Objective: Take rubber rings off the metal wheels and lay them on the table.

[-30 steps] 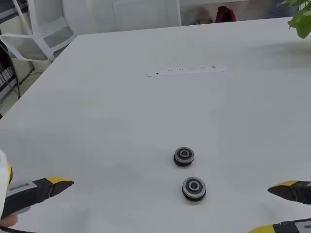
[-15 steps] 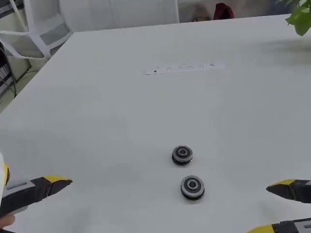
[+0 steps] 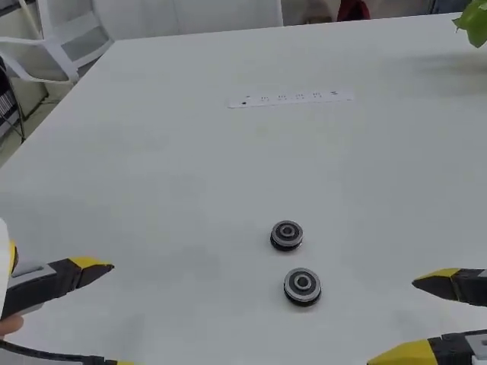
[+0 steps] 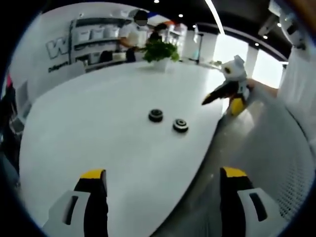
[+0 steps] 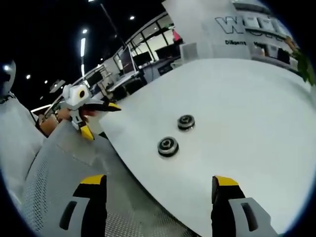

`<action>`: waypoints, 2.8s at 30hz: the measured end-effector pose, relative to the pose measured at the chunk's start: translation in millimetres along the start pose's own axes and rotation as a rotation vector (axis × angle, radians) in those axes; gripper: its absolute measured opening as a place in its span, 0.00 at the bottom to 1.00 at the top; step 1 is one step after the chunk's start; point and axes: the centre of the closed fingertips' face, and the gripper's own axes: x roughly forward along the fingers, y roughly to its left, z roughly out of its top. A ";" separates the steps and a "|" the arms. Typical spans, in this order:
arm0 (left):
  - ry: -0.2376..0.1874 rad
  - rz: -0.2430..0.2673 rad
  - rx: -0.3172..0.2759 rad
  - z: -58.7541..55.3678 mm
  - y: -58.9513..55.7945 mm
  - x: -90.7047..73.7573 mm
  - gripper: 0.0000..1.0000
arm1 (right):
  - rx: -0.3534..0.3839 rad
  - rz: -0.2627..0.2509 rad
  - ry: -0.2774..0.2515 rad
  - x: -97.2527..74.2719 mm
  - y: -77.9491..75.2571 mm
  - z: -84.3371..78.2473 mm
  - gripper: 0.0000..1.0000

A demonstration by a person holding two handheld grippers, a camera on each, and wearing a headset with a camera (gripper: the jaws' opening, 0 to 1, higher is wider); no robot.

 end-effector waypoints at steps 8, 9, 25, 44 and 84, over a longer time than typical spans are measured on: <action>-0.024 0.010 0.044 17.3 4.2 -3.4 0.96 | -0.051 0.004 0.000 1.9 5.4 16.3 0.88; -0.026 0.010 0.050 19.8 4.7 -3.7 0.96 | -0.061 0.004 0.001 2.1 5.7 18.3 0.88; -0.145 -0.044 0.218 96.4 -5.7 -2.9 0.94 | -0.234 0.006 -0.067 0.6 11.4 86.1 0.86; -0.216 -0.183 0.428 150.1 -36.0 57.6 0.80 | -0.441 0.087 -0.197 18.7 26.3 131.5 0.75; -0.151 -0.270 0.293 83.2 -45.8 143.1 0.41 | -0.436 0.066 0.128 75.3 -21.8 25.5 0.34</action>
